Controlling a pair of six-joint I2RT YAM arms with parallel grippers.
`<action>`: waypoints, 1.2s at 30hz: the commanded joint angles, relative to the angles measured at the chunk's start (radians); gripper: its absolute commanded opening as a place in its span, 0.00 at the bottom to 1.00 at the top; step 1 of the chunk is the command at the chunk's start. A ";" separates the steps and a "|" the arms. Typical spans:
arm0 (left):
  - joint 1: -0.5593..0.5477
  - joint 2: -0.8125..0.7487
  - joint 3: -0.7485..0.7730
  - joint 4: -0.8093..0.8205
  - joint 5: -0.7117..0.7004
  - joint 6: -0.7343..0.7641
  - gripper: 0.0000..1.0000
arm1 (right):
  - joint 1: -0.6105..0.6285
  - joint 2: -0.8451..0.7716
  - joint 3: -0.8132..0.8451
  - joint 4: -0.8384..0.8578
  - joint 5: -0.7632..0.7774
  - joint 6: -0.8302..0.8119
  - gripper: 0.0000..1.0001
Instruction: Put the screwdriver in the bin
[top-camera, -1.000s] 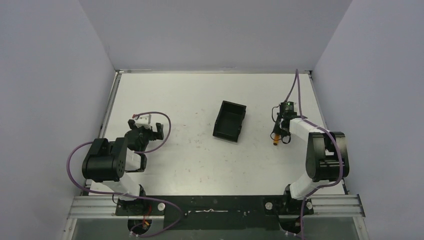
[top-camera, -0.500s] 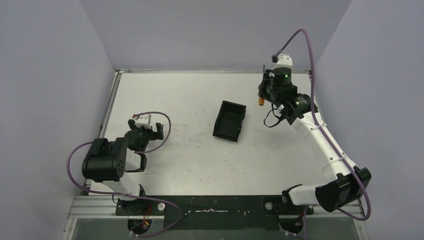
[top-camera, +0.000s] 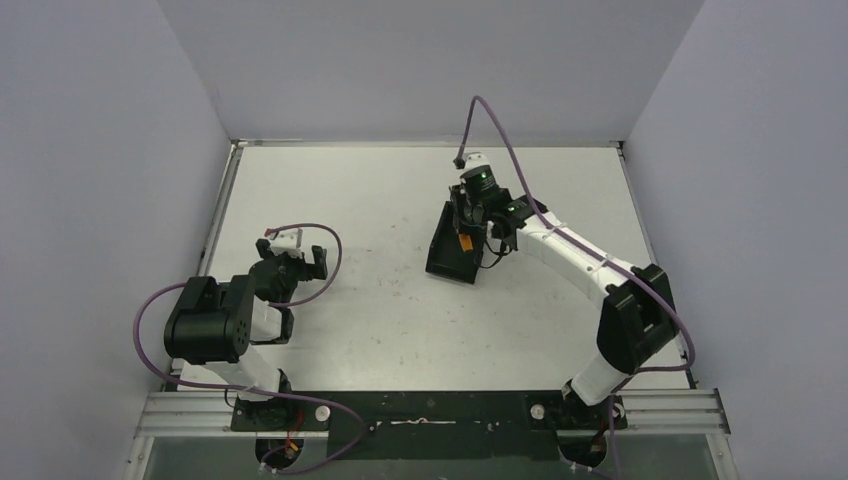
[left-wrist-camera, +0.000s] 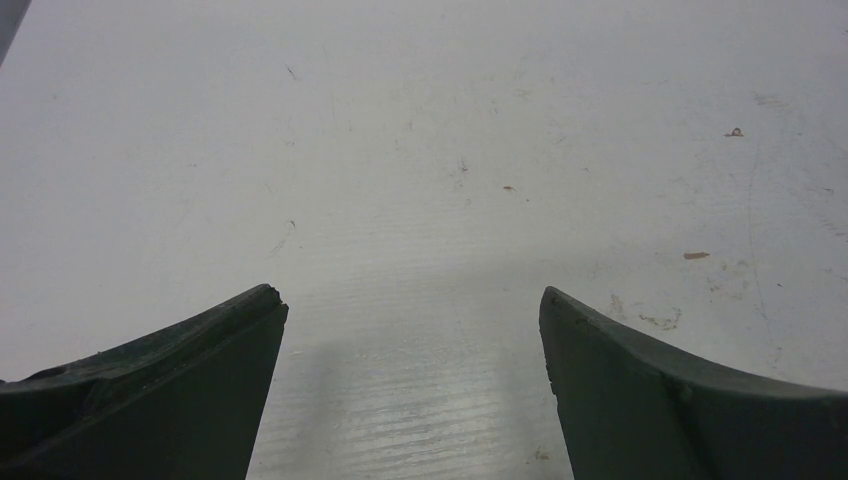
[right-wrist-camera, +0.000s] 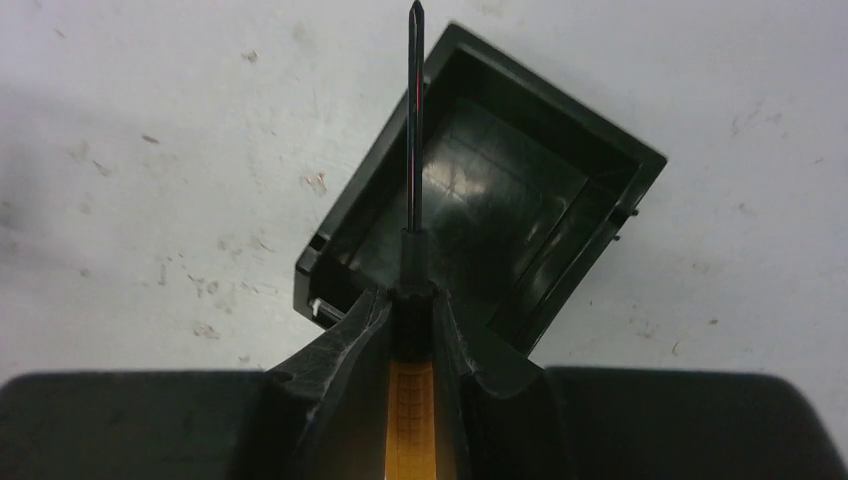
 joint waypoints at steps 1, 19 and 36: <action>-0.003 -0.014 0.012 0.029 -0.002 0.007 0.97 | 0.011 0.043 -0.025 0.019 -0.022 -0.008 0.00; -0.003 -0.014 0.012 0.031 -0.002 0.004 0.97 | 0.008 0.241 0.021 0.006 0.083 0.024 0.03; -0.003 -0.013 0.012 0.031 -0.002 0.006 0.97 | 0.024 0.111 0.104 -0.028 0.092 -0.006 0.69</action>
